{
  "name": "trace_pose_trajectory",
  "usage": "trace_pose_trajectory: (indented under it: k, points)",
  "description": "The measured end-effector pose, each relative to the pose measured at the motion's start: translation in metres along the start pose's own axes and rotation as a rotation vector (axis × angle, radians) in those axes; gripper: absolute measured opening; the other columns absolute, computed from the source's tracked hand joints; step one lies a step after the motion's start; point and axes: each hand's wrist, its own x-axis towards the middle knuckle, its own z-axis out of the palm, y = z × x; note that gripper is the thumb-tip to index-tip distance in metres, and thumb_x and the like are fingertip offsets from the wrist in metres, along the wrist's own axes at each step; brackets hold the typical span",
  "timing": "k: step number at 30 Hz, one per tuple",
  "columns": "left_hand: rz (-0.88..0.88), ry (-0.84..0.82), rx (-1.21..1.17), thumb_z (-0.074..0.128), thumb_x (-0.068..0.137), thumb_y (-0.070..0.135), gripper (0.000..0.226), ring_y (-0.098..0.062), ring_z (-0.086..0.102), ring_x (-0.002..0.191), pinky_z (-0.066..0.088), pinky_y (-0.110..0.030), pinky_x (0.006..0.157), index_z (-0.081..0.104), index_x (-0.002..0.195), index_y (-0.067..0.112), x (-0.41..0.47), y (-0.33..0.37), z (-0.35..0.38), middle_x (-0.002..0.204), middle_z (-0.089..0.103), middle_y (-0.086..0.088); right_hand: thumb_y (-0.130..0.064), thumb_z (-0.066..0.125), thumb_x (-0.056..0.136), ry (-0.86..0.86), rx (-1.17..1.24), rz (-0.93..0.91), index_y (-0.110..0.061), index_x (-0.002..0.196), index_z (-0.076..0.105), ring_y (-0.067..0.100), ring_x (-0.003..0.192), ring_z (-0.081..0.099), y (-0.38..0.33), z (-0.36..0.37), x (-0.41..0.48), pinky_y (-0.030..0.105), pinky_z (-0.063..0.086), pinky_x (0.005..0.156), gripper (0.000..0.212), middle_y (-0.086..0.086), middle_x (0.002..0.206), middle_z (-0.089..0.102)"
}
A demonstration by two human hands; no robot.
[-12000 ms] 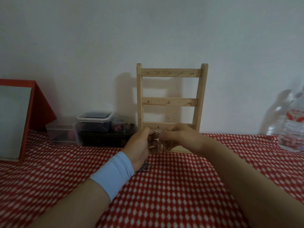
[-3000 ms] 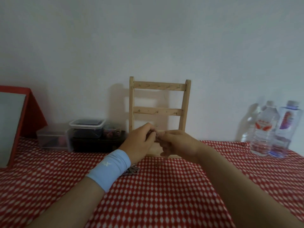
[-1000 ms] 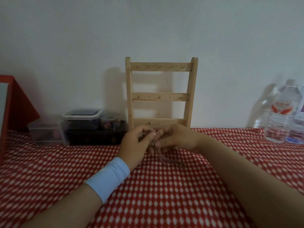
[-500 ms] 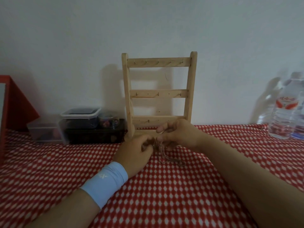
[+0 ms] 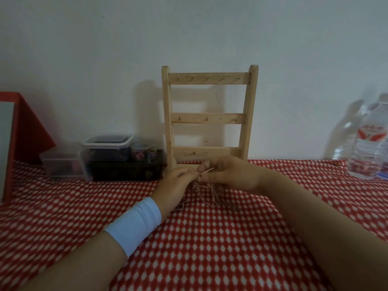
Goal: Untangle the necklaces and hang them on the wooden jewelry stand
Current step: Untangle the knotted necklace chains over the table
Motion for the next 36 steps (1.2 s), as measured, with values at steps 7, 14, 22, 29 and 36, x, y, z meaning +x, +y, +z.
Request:
trace_pose_trajectory:
  k: [7, 14, 22, 29, 36]
  points:
    - [-0.053, 0.097, -0.258, 0.057, 0.092, 0.032, 0.036, -0.018, 0.058, 0.069, 0.044, -0.034, 0.074, 0.053, 0.059, 0.017, 0.003, 0.002, -0.005, 0.066, 0.063, -0.002, -0.026, 0.072, 0.092, 0.028, -0.258, 0.058, -0.016, 0.098, 0.080, 0.006, 0.087, 0.073, -0.004, -0.001, -0.001, 0.025, 0.055, 0.090, 0.013, -0.008, 0.094, 0.079]
    - [0.104, 0.092, -0.003, 0.055, 0.096, 0.033, 0.040, -0.007, 0.061, 0.078, 0.040, -0.028, 0.086, 0.065, 0.058, 0.026, -0.003, 0.002, -0.006, 0.064, 0.062, 0.009, -0.013, 0.077, 0.087, 0.149, -0.029, -0.031, -0.006, 0.094, 0.078, 0.013, 0.091, 0.075, 0.002, -0.004, -0.004, 0.028, 0.058, 0.089, 0.010, 0.002, 0.093, 0.080]
    - [0.186, 0.037, 0.096, 0.052, 0.098, 0.028, 0.024, 0.001, 0.064, 0.076, 0.043, -0.016, 0.076, 0.071, 0.085, 0.024, -0.006, 0.000, -0.002, 0.070, 0.067, 0.009, -0.020, 0.070, 0.094, 0.123, 0.024, -0.082, -0.011, 0.105, 0.079, 0.017, 0.104, 0.073, 0.001, 0.003, -0.001, 0.030, 0.056, 0.096, 0.017, 0.002, 0.103, 0.079]
    - [0.253, 0.087, 0.143, 0.052, 0.098, 0.022, 0.022, 0.000, 0.062, 0.067, 0.040, -0.002, 0.065, 0.070, 0.086, 0.018, -0.003, -0.004, 0.000, 0.063, 0.065, 0.005, -0.019, 0.073, 0.092, 0.144, -0.038, -0.061, -0.008, 0.092, 0.077, 0.003, 0.080, 0.069, 0.001, 0.000, -0.001, 0.020, 0.053, 0.080, 0.011, -0.002, 0.084, 0.077]
    - [0.331, 0.095, 0.196, 0.054, 0.097, 0.020, 0.018, 0.001, 0.066, 0.072, 0.043, -0.003, 0.070, 0.070, 0.091, 0.018, -0.006, -0.004, 0.001, 0.070, 0.071, 0.004, -0.007, 0.072, 0.091, 0.127, 0.110, -0.075, -0.006, 0.109, 0.074, 0.020, 0.093, 0.074, 0.000, 0.001, -0.001, 0.028, 0.059, 0.086, 0.017, 0.012, 0.102, 0.078]
